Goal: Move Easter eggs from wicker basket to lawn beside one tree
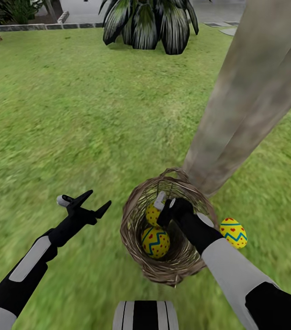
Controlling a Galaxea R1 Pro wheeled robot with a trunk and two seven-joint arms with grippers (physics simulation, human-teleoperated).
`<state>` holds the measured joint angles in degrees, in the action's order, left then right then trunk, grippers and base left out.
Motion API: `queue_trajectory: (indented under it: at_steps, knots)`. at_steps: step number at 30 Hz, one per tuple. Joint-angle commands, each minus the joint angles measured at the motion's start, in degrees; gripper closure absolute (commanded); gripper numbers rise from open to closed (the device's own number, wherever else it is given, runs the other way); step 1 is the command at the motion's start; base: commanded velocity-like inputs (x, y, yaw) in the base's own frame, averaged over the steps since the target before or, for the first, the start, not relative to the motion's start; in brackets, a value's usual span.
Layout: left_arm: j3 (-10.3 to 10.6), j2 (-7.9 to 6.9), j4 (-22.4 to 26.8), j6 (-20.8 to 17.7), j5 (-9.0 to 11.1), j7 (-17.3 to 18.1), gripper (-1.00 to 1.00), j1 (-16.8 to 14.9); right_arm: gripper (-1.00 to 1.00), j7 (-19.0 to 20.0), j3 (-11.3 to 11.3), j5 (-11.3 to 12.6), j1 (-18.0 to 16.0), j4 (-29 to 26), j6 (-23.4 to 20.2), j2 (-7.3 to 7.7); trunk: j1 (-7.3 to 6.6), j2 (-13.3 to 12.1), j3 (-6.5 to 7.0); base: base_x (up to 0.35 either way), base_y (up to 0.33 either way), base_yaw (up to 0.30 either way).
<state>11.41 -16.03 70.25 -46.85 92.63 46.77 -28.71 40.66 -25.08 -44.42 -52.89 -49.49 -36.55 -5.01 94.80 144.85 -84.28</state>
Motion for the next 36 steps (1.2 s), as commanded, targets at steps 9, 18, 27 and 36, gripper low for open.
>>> queue_trajectory:
  at_steps: [9,18,27,36]
  knots:
    - [0.0,0.33,0.0,-0.4,0.4,-2.5,-1.00,0.0,1.00,11.5,1.0,0.0,0.0,-5.4,-5.2,3.27,-0.24,-0.1,1.96,0.000,0.000,0.000]
    - [0.0,0.64,0.3,-0.5,0.6,-5.3,-1.00,-0.2,1.00,15.8,6.8,0.0,2.1,-5.9,-5.4,5.26,-0.47,-0.2,3.96,0.000,0.000,0.000]
    - [0.0,0.65,0.2,-0.4,0.5,-5.4,-1.00,-0.3,1.00,22.5,14.0,0.0,2.6,-6.2,-5.2,6.02,-0.70,-0.3,5.95,-0.061,0.000,0.000]
    - [0.1,0.73,0.1,-0.3,0.4,-5.4,-1.00,-0.3,1.00,33.7,14.4,0.1,2.6,-8.8,-5.4,7.27,-0.93,-0.5,7.95,-0.035,0.000,0.000]
